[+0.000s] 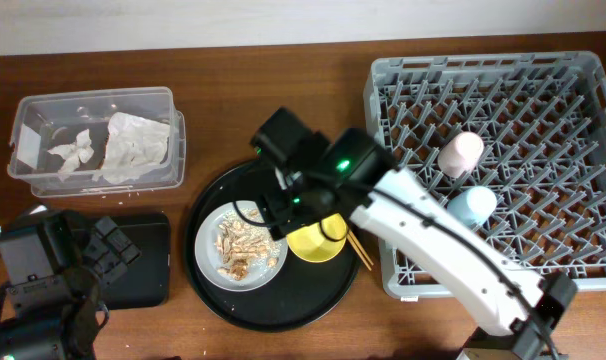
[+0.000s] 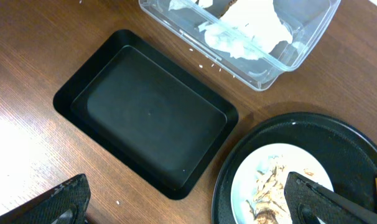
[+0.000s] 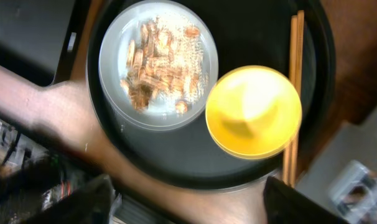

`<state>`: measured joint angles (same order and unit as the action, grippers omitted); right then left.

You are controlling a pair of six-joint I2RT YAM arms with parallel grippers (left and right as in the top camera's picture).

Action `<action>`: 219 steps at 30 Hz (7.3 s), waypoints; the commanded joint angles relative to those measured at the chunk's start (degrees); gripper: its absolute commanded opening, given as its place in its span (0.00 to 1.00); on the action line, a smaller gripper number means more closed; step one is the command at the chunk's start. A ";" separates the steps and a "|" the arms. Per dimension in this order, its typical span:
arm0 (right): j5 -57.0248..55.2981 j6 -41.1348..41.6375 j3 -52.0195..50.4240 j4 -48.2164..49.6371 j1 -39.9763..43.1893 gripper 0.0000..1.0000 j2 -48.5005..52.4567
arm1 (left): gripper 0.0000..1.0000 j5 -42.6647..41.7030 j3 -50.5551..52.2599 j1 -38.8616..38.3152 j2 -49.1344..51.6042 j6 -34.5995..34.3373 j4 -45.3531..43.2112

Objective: Sort waste into correct bins and load items into the dishwasher rack

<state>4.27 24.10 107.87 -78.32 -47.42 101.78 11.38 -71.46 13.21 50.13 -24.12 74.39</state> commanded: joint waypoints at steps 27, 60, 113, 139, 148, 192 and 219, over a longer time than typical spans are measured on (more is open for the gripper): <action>-11.13 42.64 -30.27 37.27 -0.46 0.27 12.59 | 0.99 0.00 -0.22 0.24 -0.24 -0.72 0.11; 1.18 -11.43 -12.24 3.28 43.63 0.04 -26.08 | 0.99 0.00 -0.22 0.24 -0.24 -0.72 0.09; 59.30 -37.13 -12.81 2.86 91.84 0.42 17.53 | 0.99 0.00 -0.22 0.24 -0.24 -0.72 0.11; 47.65 -30.62 -12.20 3.63 94.90 0.78 -7.58 | 0.99 0.00 -0.22 0.24 -0.24 -0.72 0.09; 20.31 -9.42 -12.24 22.73 77.50 0.04 2.89 | 0.99 0.00 -0.22 0.24 -0.24 -0.70 0.11; 28.39 -28.76 -13.38 -1.51 51.30 0.76 -16.31 | 0.99 0.00 -0.22 0.24 -0.24 -0.72 0.09; -11.39 -7.06 -14.73 12.79 8.70 0.50 18.51 | 0.99 0.00 -0.22 0.24 -0.24 -0.72 0.11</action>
<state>-6.44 16.05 93.36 -65.52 -38.52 118.52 11.38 -71.46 13.21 50.13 -24.12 74.43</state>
